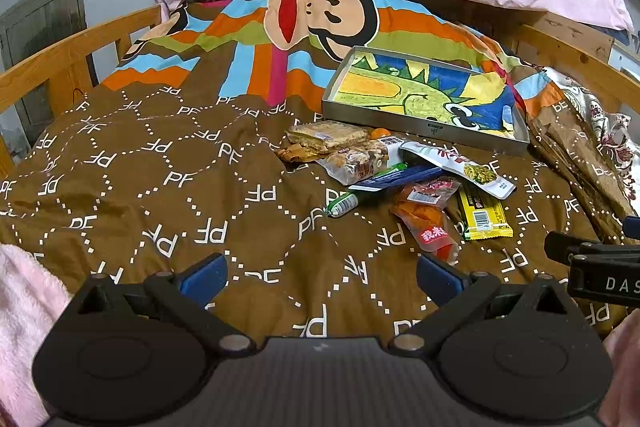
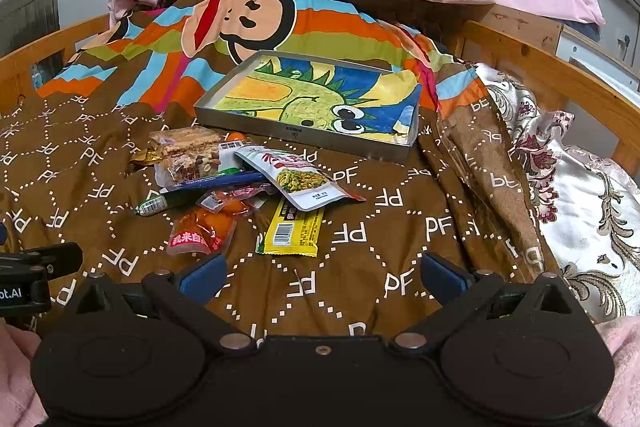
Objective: Organize snacks
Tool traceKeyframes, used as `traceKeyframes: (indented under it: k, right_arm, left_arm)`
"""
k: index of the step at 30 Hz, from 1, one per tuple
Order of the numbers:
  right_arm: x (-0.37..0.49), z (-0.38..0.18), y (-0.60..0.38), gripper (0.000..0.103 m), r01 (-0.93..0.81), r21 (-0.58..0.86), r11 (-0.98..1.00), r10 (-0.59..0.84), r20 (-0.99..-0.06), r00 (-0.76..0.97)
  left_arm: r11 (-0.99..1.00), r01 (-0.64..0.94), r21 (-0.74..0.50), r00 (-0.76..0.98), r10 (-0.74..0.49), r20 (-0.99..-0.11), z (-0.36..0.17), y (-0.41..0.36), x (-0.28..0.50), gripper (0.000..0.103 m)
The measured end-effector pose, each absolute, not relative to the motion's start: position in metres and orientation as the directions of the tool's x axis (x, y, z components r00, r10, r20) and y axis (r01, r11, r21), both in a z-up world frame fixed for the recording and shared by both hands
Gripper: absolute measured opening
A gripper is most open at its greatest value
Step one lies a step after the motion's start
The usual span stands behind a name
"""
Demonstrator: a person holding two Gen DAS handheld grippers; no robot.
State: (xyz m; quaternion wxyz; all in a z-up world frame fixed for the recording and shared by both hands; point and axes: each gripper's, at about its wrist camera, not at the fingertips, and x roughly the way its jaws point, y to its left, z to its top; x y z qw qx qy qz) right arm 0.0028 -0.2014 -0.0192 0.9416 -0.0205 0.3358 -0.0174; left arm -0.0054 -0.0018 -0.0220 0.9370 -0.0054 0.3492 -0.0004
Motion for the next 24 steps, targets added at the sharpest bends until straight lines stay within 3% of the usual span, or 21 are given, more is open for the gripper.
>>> traceKeyframes:
  k: [13, 24]
  right_arm:
    - [0.004, 0.002, -0.193, 0.102, -0.015, 0.014, 1.0, 0.02, -0.63, 0.776]
    - [0.014, 0.035, -0.18, 0.102, -0.041, -0.058, 0.997, -0.002, -0.605, 0.796]
  left_arm:
    - [1.0, 0.017, -0.016, 0.751, -0.023, -0.66, 0.009, -0.005, 0.008, 0.103]
    - [0.999, 0.027, -0.037, 0.783, -0.044, -0.62, 0.059, 0.01, 0.036, 0.103]
